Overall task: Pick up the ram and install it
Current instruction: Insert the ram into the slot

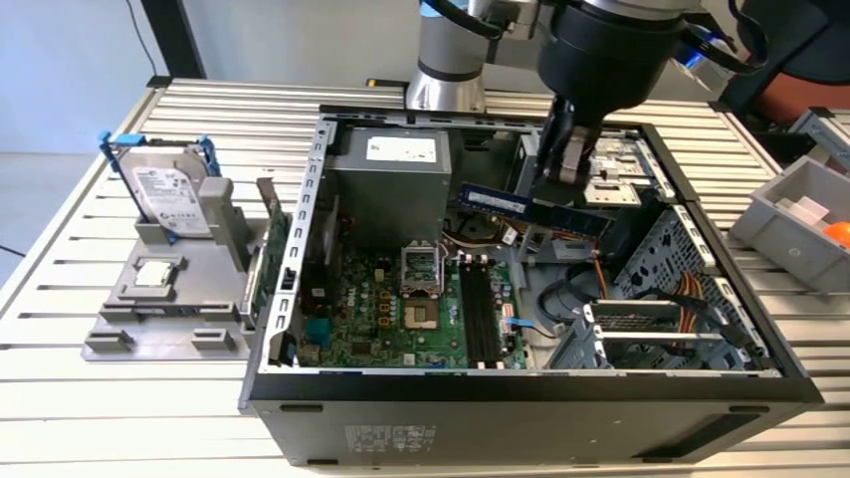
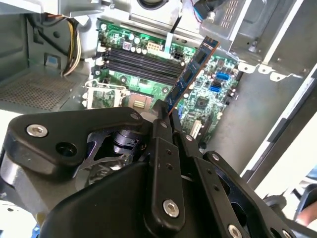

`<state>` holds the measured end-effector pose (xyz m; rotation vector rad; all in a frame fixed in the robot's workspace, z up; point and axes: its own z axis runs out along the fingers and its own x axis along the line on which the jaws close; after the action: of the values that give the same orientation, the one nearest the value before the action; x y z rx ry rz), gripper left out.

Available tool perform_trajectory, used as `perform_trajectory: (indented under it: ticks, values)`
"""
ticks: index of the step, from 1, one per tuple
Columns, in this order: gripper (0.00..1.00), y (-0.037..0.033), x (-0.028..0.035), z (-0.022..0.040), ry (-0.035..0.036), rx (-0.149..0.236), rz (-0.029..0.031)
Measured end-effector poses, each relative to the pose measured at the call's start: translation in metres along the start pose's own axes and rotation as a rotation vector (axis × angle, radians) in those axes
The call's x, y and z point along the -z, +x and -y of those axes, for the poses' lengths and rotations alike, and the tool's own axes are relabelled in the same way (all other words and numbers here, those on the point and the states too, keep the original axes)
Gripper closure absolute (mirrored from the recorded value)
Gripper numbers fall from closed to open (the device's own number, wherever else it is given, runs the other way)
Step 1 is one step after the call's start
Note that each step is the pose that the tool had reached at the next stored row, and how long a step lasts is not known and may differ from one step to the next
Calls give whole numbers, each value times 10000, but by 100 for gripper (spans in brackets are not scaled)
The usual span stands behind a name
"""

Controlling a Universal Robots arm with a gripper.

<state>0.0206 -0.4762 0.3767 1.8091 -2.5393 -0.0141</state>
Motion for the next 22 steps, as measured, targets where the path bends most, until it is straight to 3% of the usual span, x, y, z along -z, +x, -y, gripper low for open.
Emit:
perform_trajectory:
  ticks: [22]
  values:
    - [100, 0, -6, 0, -42, -2985, 62]
